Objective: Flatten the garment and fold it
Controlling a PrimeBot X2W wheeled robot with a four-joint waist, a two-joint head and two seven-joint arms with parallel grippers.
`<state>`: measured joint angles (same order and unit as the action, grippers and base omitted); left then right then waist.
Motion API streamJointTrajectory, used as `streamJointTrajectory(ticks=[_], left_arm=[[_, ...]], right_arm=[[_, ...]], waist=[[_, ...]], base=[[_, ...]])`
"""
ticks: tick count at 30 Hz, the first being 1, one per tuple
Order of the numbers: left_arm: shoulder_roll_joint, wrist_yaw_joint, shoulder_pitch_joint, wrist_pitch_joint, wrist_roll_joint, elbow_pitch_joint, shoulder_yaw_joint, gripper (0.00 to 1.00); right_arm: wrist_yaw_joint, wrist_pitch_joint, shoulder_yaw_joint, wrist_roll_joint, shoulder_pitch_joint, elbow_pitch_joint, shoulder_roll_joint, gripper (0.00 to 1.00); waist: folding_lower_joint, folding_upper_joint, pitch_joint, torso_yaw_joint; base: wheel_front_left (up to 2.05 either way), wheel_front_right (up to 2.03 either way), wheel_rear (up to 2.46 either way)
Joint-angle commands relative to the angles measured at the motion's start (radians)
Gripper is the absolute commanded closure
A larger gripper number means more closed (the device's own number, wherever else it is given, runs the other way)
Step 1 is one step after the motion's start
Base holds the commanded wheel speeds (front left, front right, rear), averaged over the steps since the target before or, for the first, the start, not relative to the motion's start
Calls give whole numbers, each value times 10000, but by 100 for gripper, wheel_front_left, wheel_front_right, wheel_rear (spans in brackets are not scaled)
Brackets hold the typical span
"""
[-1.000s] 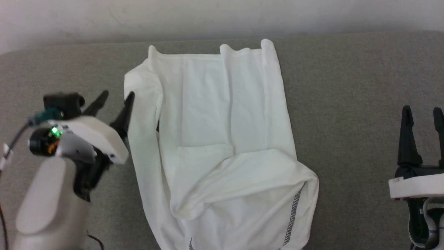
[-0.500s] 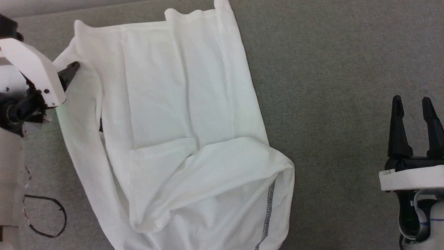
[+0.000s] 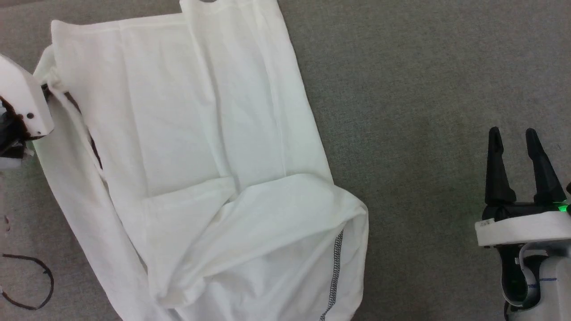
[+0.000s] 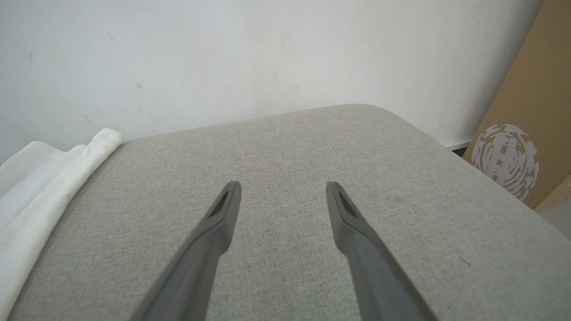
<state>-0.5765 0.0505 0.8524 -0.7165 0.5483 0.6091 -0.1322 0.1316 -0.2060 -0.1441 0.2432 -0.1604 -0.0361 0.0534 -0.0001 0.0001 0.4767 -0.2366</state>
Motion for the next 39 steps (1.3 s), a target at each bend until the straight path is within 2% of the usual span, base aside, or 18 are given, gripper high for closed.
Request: streamJointTrajectory(ticks=[1, 4, 5, 13, 20, 24, 31, 35, 39], left_arm=[[213, -108, -767, 85, 26, 538, -72, 100], [277, -67, -948, 1091, 133, 501, 182, 100], [277, -67, -948, 1091, 133, 501, 182, 100], [684, 23, -1481, 4243, 477, 7, 1012, 100], [1205, 139, -2288, 5876, 470, -1514, 1052, 100], [1680, -107, -2716, 6155, 121, -3045, 589, 100], [2603, -797, -3817, 5851, -741, -5175, -777, 100], [3405, -1128, -4474, 5698, -1080, -5607, -1748, 100], [4173, -1271, -4767, 5838, -1465, -5275, -2712, 100]], right_arm=[[-9, -49, -17, -99, -90, -32, -31, 0], [-9, -5, -66, -218, -32, -52, -31, 0], [-9, -5, -66, -218, -32, -52, -31, 0], [-9, 284, -251, -416, 351, -8, -31, 0], [-9, 653, -446, -425, 859, 168, -31, 0], [-9, 840, -502, -402, 1027, 349, -31, 0], [-9, 1010, -435, -280, 1214, 529, -31, 0], [-9, 1049, -428, -179, 1313, 538, -31, 0], [-9, 1075, -277, -81, 1329, 497, -32, 0]], waist=[[1, -1, -269, 235], [1, -1, -661, 476], [1, -1, -661, 476], [1, -1, -2046, 1238], [1, -1, -3083, 1791], [1, -1, -3329, 1989], [1, -1, -3433, 1991], [1, -1, -3334, 1909], [1, -1, -3196, 1770]], base=[[0, 0, 0], [0, 0, 0], [0, 0, 0], [0, 0, 0], [0, 0, 0], [0, 0, 0], [0, 0, 0], [0, 0, 0], [0, 0, 0]])
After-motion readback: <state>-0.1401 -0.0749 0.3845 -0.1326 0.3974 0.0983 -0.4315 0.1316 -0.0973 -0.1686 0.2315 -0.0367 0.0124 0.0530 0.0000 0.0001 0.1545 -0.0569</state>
